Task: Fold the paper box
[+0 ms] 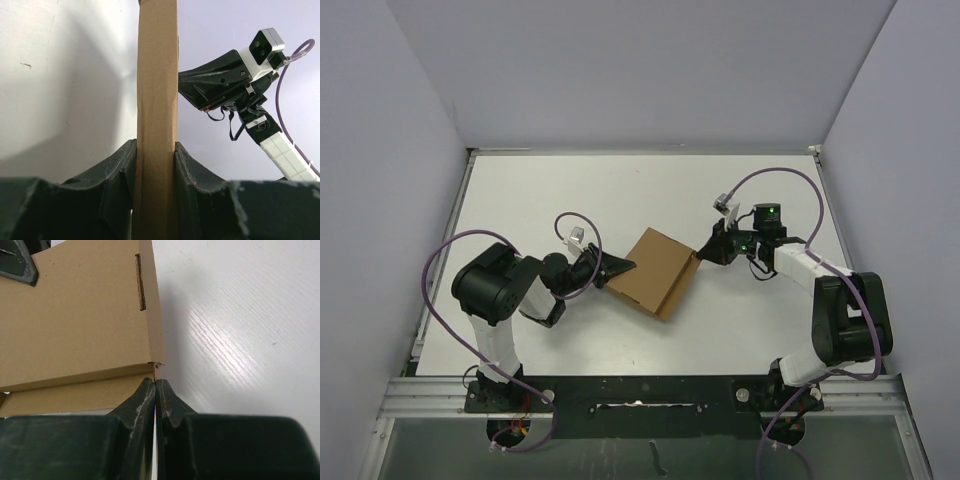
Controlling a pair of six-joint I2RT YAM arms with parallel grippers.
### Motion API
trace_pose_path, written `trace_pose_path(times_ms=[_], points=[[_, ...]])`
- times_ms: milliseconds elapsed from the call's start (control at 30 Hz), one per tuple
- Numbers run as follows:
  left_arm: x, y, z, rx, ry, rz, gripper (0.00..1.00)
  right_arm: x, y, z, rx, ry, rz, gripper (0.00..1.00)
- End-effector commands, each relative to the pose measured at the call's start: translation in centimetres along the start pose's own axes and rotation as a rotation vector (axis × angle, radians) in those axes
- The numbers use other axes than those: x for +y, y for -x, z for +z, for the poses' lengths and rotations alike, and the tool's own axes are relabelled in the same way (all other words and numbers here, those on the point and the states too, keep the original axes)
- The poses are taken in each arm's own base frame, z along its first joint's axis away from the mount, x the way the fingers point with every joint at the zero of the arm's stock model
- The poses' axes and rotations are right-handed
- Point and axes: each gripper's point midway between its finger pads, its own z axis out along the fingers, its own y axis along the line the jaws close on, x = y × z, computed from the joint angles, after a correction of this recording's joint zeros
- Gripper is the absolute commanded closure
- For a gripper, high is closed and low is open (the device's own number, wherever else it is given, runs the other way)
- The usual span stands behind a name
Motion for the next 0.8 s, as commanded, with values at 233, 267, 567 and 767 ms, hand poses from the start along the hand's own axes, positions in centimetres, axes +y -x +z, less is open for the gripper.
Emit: trace_pose_path(times_ms=[233,267,567,767], points=[[-1.9,2.3,0.6,-0.09,-0.084,0.036,0.96,1.6,2.1,-0.7,-0.071,0.058,-0.026,1.0],[-1.9,2.3,0.6,-0.089,-0.083,0.035,0.96,1.6,2.1,-0.7,-0.07,0.061,-0.024,1.0],[-2.1,1.6,1.0,-0.03,-0.095,0.053,0.96,1.8,1.9,-0.5,-0.057,0.082,-0.024,1.0],[-2.3,1.0,1.3,0.021,-0.102,0.061,0.96,1.8,1.8,-0.5,-0.045,0.094,-0.023,1.0]])
